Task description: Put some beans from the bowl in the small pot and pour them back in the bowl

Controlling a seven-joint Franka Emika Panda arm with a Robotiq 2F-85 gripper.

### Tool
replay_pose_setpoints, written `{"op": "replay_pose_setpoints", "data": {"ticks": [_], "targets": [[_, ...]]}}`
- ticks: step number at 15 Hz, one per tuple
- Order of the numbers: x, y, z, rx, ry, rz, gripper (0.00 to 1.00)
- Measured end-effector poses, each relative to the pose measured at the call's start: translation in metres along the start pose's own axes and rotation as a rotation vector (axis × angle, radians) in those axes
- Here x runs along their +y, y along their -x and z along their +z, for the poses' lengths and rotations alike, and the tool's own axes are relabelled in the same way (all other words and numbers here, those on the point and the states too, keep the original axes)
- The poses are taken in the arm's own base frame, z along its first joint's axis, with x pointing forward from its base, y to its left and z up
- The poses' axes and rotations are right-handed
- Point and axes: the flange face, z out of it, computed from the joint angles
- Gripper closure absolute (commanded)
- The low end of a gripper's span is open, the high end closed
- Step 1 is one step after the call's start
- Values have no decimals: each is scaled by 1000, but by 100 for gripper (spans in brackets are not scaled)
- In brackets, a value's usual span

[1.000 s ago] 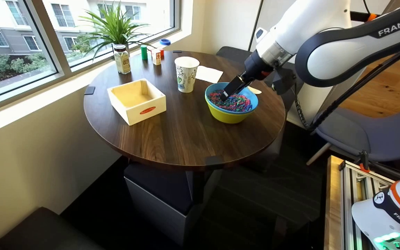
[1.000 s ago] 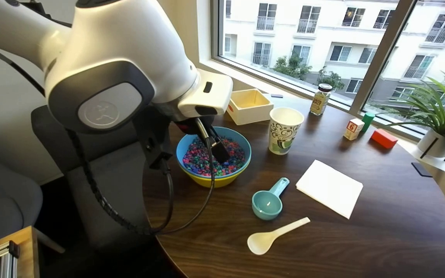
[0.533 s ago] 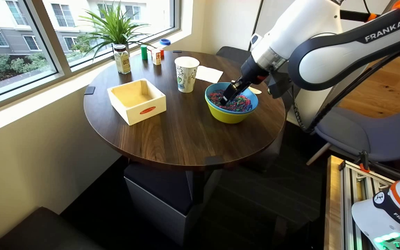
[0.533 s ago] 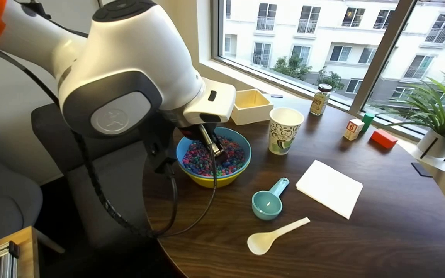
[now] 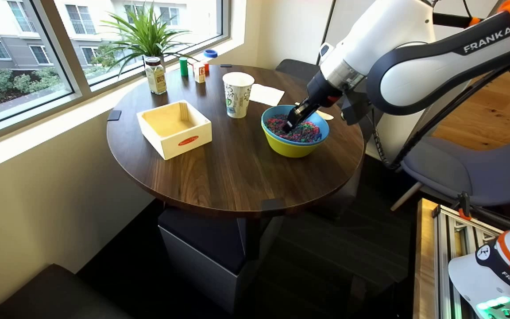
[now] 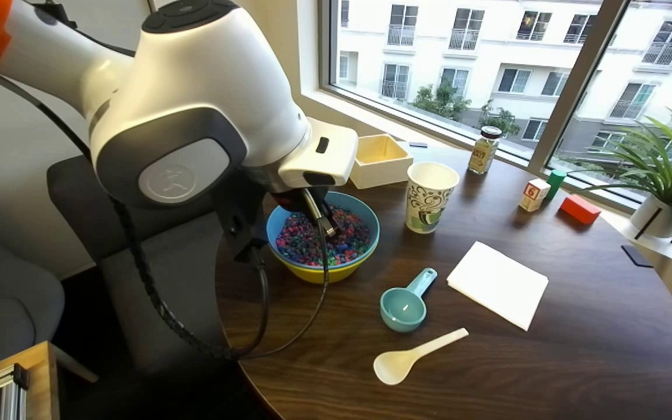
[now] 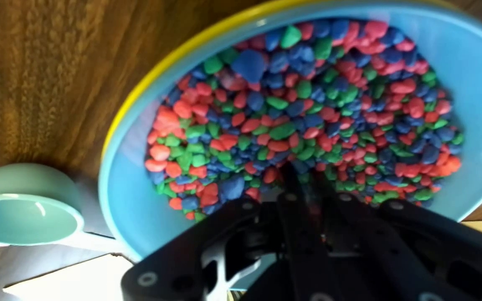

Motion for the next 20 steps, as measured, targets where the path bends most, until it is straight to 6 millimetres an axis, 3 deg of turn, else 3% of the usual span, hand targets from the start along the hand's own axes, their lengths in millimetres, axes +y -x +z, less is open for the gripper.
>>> {"op": "replay_pose_setpoints", "data": {"ticks": [3,8,12,16,20], "targets": [[1,-5,-7,17,-1,10,98],[11,-23,-42,94,-4,47,98],[47,-30,-58,129,24,132,98],[91,-30,-59,133,74,219,98],[117,-26,-53,121,117,264,98]]}}
